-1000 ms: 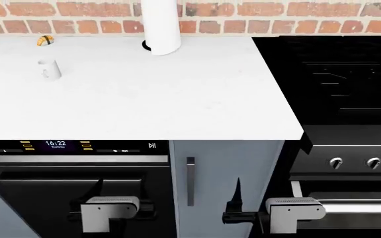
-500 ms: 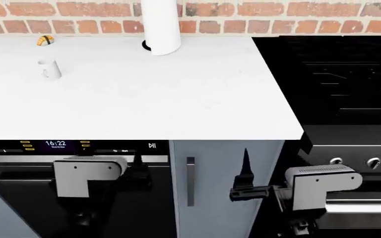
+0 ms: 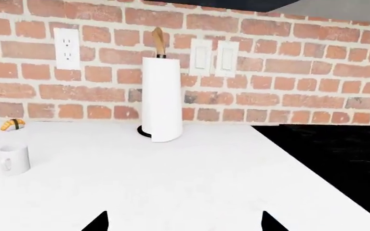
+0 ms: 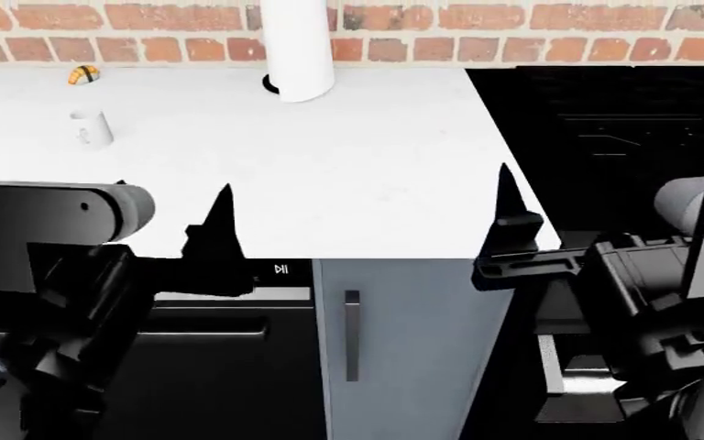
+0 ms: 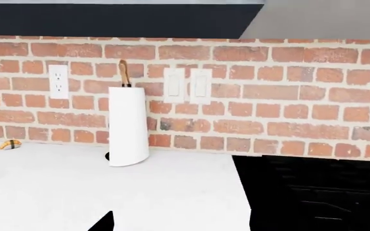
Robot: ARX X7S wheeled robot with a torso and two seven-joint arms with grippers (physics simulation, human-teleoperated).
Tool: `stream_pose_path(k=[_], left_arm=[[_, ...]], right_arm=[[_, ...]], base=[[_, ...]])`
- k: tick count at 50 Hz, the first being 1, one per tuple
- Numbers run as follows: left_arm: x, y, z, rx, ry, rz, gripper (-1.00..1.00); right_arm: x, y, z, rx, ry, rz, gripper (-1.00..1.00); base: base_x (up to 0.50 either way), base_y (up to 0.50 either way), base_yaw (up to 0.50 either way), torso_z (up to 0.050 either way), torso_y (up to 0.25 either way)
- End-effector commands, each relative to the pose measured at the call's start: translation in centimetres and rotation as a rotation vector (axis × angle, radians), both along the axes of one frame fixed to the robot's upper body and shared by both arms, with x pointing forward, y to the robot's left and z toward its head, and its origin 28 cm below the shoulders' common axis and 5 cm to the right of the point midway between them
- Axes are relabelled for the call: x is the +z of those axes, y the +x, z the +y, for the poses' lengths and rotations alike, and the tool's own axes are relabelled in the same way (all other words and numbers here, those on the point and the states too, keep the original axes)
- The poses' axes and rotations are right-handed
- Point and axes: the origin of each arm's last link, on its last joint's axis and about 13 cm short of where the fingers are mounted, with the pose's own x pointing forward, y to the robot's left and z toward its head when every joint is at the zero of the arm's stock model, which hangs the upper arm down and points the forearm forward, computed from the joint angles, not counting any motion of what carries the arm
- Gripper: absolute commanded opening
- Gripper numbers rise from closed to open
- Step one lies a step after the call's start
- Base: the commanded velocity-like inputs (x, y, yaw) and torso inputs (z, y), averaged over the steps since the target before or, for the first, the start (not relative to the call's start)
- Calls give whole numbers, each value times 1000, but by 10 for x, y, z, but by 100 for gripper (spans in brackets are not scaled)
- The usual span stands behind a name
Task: A wet mug is on the counter and needs to be dried. Pick it up and place it upside down in the open cabinet.
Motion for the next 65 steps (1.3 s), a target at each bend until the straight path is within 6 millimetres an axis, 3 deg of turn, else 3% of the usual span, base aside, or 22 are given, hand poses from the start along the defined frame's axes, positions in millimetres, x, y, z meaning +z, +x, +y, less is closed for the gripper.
stream_pose_path(k=[1,21,29,65], left_arm=[[45,-32,10,-9,84,-75,100],[86,-46,24,40,113,-132,100],[89,-40,28,41,104,-119,100],[87,-36,31,57,91,-116,100]], right_arm=[[35,-26,-6,-14,-115,-87,100],[69,-36,-17,-49,-138,-113,100],[77,-37,-18,-52,-121,-116,100],[75,-33,-16,-18,-133,-109,100]], base=[[0,0,0,0,0],[4,87,0,0,0],[68,375,0,0,0],[161,483,0,0,0]])
